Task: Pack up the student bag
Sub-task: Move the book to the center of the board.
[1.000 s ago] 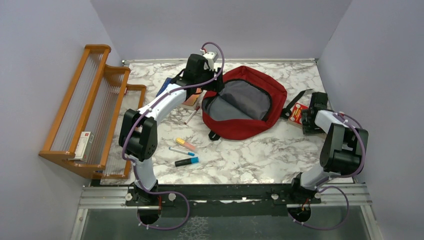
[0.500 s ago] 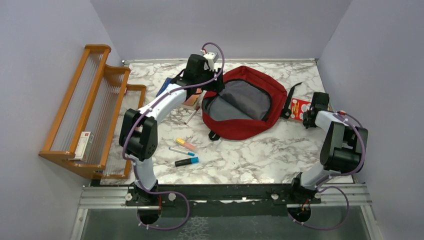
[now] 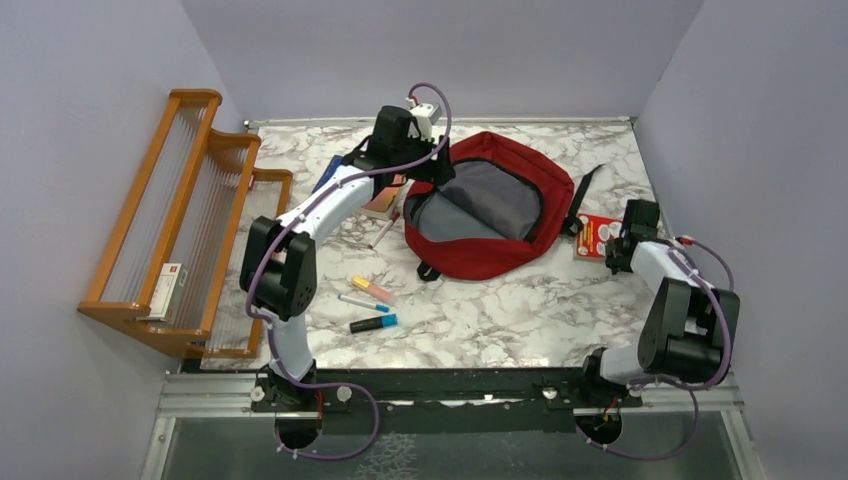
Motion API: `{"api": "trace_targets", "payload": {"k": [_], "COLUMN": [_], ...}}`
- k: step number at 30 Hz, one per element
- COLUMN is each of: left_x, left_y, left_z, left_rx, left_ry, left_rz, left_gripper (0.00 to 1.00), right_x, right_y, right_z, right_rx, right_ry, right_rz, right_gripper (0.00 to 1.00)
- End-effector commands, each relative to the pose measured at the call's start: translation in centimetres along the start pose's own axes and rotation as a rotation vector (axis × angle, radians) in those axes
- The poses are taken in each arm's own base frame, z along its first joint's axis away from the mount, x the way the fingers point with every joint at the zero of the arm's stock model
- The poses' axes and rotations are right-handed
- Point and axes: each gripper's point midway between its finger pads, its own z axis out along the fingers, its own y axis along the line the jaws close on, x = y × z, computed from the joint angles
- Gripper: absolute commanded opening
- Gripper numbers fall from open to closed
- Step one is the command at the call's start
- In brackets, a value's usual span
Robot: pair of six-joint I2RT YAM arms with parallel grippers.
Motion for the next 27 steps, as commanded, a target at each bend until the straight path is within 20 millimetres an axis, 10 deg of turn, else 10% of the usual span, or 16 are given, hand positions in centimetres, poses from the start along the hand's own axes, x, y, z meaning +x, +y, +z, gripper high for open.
{"api": "trace_targets", "payload": {"k": [1, 14, 20, 27], "left_x": [-1.7, -0.2, 0.7, 0.7], "left_y": [-3.3, -9.9, -9.2, -8.8], "left_z": [0.5, 3.8, 3.3, 2.8], "left_rx": [0.137, 0.281, 0.249, 0.228], "left_ry": [-0.016, 0.082, 0.1, 0.103], "left_rz": [0.04, 0.105, 0.128, 0.131], "left_gripper": [0.75, 0.75, 0.75, 0.76], "right_x": [-0.5, -2.5, -2.2, -5.0], "right_y": [-4.0, -4.9, -4.4, -2.0], "right_z": [-2.0, -5.6, -6.1, -8.9], "right_rx": [0.092, 0.007, -0.017, -0.114], "right_ry": [-0.028, -0.113, -0.085, -0.177], "right_rz": [-0.035, -0.079, -0.079, -0.104], "right_gripper": [0.01, 0.02, 0.48, 0.58]}}
